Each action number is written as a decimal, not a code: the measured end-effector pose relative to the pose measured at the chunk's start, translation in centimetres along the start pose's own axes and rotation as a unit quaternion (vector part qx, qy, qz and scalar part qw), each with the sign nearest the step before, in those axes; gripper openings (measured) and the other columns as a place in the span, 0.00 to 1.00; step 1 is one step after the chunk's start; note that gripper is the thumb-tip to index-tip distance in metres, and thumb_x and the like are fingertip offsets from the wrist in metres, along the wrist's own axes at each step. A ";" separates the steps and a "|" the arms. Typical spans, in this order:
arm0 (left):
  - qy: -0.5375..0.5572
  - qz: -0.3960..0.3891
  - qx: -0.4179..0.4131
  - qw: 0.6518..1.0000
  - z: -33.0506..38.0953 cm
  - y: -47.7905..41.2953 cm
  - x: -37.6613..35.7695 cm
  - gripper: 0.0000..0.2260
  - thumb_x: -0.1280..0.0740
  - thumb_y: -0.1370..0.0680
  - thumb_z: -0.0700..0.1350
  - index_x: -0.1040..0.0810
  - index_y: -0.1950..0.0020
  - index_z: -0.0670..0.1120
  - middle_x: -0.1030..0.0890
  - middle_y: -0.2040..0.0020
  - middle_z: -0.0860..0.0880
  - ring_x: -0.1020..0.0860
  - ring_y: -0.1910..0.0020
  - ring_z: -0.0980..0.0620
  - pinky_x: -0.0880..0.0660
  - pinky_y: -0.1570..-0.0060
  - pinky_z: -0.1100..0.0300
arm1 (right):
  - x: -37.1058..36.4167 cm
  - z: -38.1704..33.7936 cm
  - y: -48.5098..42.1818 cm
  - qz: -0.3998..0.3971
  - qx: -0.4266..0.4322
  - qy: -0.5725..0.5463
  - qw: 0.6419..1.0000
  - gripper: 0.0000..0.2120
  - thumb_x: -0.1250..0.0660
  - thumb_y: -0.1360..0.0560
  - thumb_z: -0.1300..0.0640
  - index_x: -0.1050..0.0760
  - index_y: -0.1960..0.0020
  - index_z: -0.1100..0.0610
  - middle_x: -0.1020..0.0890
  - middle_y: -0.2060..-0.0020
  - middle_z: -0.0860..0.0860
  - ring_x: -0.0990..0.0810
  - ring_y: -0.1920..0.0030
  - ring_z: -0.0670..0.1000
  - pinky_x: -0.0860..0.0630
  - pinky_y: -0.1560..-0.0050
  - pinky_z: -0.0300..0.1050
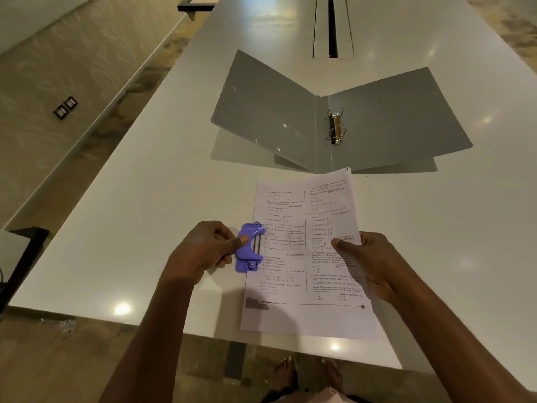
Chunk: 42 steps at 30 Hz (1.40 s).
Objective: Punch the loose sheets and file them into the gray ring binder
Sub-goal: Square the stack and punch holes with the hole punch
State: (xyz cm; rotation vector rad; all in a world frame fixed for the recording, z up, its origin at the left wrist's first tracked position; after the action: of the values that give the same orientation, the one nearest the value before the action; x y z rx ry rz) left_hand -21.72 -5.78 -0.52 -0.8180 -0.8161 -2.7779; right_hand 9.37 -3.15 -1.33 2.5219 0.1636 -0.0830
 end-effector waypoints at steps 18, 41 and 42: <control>-0.110 -0.020 0.007 0.994 0.4 -2.1 -0.2 0.19 0.22 0.26 0.55 0.24 0.62 0.42 0.15 0.69 0.42 0.17 0.70 0.47 0.27 0.65 0.57 | 0.0 0.1 -0.2 -0.003 0.002 0.001 1.000 0.06 0.31 0.19 0.64 0.16 0.45 0.60 0.10 0.55 0.55 0.10 0.58 0.55 0.15 0.65 0.46; -0.005 -0.100 0.058 0.993 1.3 -0.5 1.3 0.25 0.22 0.27 0.60 0.19 0.51 0.36 0.13 0.56 0.36 0.20 0.59 0.46 0.28 0.67 0.59 | 2.0 -0.1 0.7 -0.003 -0.013 0.001 1.000 0.10 0.30 0.21 0.66 0.19 0.40 0.67 0.11 0.52 0.59 0.10 0.62 0.54 0.16 0.69 0.45; -0.002 -0.100 0.057 0.993 1.3 -0.4 1.4 0.25 0.22 0.28 0.60 0.19 0.51 0.37 0.13 0.55 0.35 0.19 0.59 0.46 0.28 0.67 0.59 | 2.2 -0.1 0.8 -0.002 -0.013 0.001 1.000 0.10 0.30 0.21 0.66 0.19 0.40 0.67 0.11 0.53 0.58 0.10 0.62 0.54 0.16 0.69 0.45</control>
State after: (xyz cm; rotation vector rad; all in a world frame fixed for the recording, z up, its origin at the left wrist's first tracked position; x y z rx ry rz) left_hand -22.39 -4.70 0.93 -0.7597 -1.1041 -2.8665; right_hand 11.69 -3.52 -1.06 2.4964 0.1701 -0.0800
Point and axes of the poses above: each hand's wrist, its own y-axis away from the middle knuckle, its own x-axis out of the back of the hand, z = x × y, the point moved 2 cm from there along -y, towards the middle knuckle
